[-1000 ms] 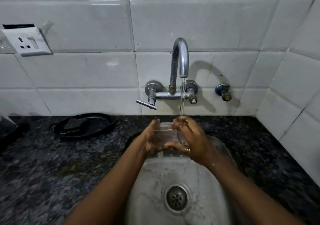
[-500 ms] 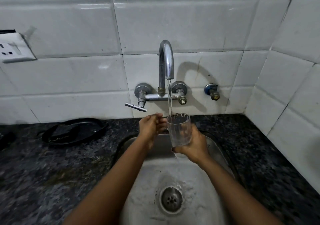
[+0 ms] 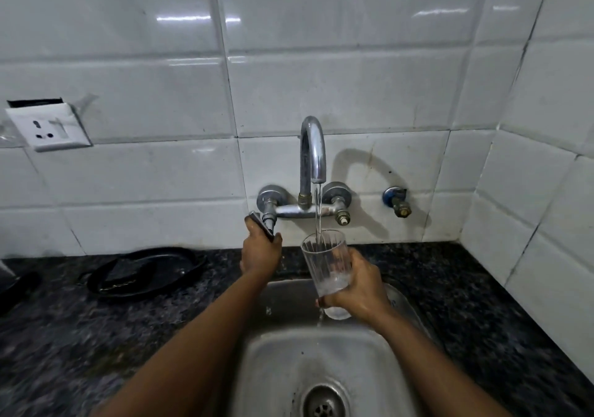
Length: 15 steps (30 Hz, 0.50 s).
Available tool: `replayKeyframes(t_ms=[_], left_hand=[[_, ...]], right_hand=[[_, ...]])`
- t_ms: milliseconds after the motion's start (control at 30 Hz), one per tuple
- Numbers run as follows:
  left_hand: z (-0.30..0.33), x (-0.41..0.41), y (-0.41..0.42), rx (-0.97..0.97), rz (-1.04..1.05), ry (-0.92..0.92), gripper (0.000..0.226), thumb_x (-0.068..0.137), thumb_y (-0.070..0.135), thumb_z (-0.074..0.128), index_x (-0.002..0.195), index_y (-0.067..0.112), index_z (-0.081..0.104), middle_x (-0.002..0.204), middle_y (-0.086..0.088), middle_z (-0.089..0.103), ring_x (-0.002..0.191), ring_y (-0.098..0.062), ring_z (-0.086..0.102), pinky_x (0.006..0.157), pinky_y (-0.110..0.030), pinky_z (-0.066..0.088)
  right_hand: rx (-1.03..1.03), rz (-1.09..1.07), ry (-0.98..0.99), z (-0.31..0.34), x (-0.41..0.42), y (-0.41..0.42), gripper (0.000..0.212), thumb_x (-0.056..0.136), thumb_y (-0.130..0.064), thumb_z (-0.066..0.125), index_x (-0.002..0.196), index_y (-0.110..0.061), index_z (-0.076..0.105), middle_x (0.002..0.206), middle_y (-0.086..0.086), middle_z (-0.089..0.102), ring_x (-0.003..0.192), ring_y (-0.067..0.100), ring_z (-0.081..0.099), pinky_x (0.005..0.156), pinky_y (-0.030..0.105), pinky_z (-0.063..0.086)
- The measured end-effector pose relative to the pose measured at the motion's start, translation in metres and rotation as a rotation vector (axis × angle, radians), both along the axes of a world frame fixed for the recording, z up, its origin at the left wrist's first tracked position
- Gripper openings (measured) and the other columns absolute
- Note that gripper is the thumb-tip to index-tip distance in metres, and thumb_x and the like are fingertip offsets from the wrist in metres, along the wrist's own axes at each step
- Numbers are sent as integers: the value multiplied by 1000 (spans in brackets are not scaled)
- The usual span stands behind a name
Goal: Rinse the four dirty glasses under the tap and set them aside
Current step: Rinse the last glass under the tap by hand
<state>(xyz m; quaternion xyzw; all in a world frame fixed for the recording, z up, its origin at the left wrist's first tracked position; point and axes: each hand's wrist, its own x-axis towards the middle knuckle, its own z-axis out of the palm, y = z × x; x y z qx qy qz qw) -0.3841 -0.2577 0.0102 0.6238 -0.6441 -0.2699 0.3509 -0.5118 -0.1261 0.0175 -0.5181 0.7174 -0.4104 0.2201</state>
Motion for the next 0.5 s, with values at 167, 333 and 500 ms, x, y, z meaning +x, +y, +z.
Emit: replayKeyframes(t_ms=[167, 333, 500], left_hand=[[1, 5, -2, -188, -32, -397, 56, 93, 20, 44, 141, 20, 16, 107, -18, 65, 91, -36, 62, 76, -43, 52], [-3, 7, 7, -60, -40, -288, 71, 90, 19, 55, 144, 14, 10, 110, -17, 63, 97, -35, 62, 76, -40, 48], [-34, 13, 62, 664, -203, 686, 24, 95, 14, 44, 109, 1, 59, 82, -13, 67, 67, -19, 63, 55, -28, 52]], right_hand=[[-7, 30, 48, 6, -8, 5, 76, 46, -10, 91, 112, -13, 53, 97, -8, 56, 90, 10, 54, 53, -1, 38], [-2, 88, 226, 14, -14, 14, 75, 44, -13, 88, 111, -16, 54, 105, -1, 61, 96, 17, 59, 69, 17, 50], [67, 171, 816, 30, -9, 35, 74, 72, -29, 72, 135, -33, 34, 129, 0, 44, 121, 21, 43, 100, 41, 35]])
